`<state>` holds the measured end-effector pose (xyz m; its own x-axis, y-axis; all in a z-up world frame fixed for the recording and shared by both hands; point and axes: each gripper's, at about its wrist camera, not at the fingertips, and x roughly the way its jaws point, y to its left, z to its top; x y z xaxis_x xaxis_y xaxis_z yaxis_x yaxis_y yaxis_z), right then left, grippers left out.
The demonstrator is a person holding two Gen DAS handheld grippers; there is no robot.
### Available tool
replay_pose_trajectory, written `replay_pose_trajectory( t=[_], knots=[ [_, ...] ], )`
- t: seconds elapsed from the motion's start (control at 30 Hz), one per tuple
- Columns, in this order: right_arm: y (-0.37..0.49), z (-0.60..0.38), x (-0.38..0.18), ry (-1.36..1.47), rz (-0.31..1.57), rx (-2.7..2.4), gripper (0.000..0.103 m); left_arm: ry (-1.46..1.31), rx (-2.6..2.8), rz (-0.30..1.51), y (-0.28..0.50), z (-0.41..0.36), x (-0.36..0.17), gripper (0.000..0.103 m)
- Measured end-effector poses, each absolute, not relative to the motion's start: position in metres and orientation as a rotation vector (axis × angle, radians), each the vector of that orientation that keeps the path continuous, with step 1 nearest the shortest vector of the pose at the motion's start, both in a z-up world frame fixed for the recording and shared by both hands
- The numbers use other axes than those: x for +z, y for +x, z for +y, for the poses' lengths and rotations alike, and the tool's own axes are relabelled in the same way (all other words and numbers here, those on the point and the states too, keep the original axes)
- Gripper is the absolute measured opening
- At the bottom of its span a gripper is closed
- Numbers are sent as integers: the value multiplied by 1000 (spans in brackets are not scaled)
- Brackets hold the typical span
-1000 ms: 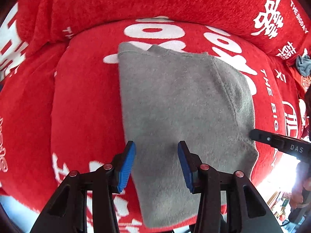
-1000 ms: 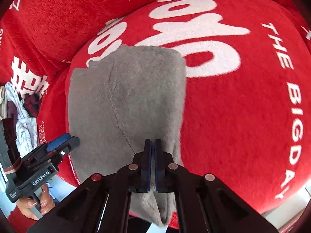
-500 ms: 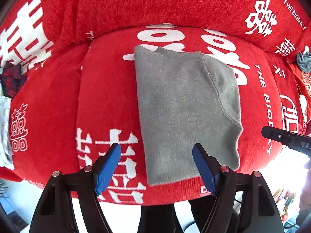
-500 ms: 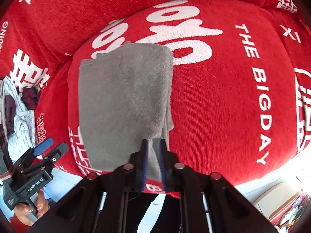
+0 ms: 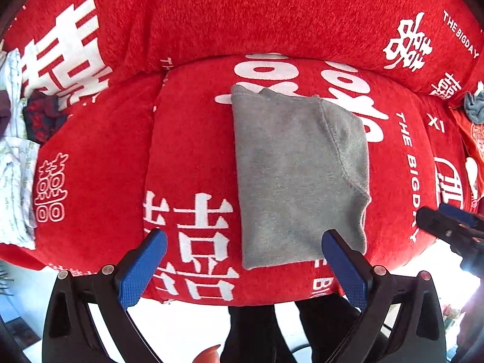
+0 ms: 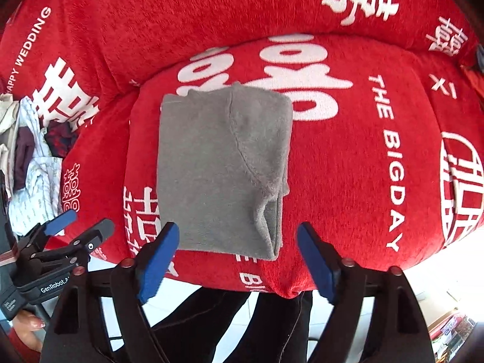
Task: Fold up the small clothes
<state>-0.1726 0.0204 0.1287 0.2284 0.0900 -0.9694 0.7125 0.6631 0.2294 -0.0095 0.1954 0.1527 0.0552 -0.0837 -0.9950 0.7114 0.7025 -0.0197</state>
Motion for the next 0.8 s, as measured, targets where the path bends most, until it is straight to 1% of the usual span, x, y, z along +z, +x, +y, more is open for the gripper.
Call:
replay_pose_trajectory(
  t=[0.13, 0.43, 0.8],
  knots=[
    [-168, 24, 137, 703, 1310, -535, 88, 568, -633, 1393, -8, 198, 160, 102],
    [-168, 27, 141, 722, 1355, -570, 88, 568, -577, 1373, -6, 201, 171, 102],
    [-170, 26, 149, 727, 1347, -587, 88, 558, -575, 1371, -9, 201, 180, 102]
  ],
)
